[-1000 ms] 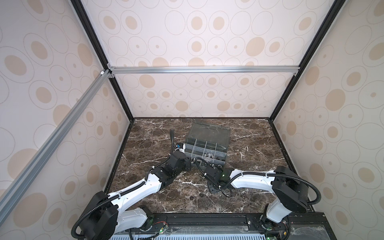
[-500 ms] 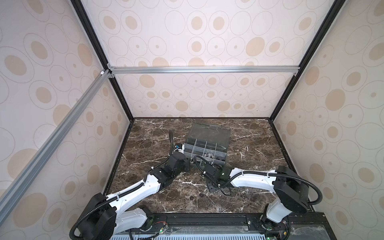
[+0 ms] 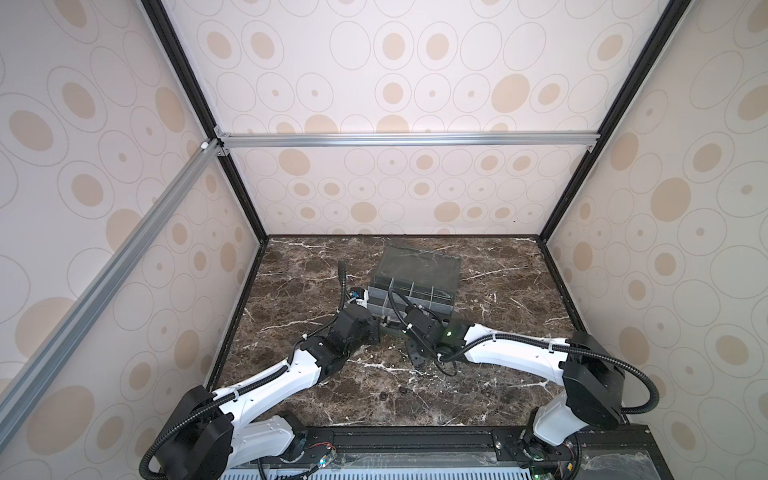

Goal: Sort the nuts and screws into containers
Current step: 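Lift the black hex nut with the right gripper and carry it over the box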

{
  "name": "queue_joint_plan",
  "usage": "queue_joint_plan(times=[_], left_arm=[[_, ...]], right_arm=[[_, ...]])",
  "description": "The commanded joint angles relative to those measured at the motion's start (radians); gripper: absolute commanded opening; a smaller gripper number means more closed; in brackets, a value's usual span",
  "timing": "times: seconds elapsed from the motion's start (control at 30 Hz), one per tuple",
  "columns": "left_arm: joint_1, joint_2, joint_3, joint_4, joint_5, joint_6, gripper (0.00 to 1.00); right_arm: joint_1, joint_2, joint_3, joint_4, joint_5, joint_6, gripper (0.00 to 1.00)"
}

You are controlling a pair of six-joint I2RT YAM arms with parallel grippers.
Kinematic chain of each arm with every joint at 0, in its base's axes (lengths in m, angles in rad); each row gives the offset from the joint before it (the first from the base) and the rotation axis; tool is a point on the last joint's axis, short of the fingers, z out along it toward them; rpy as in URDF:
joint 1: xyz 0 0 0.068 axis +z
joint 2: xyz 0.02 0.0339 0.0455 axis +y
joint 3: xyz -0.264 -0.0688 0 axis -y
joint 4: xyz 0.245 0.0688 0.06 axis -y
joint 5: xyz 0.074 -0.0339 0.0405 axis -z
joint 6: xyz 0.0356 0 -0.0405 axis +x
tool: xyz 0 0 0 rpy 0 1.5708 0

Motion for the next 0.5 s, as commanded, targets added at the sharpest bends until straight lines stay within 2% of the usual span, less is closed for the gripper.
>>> queue_joint_plan(times=[0.0,0.27,0.47], left_arm=[[0.010,-0.022,-0.010,0.008,-0.018,-0.017,0.35],[0.010,-0.048,-0.049,0.025,0.000,-0.046,0.35],[0.012,-0.051,-0.051,0.024,0.000,-0.038,0.35]], right_arm=[[-0.039,0.028,0.076,0.020,0.006,-0.070,0.19],[-0.149,0.125,0.209,0.059,-0.055,-0.143,0.19],[-0.177,0.203,0.315,0.061,-0.081,-0.176,0.19]])
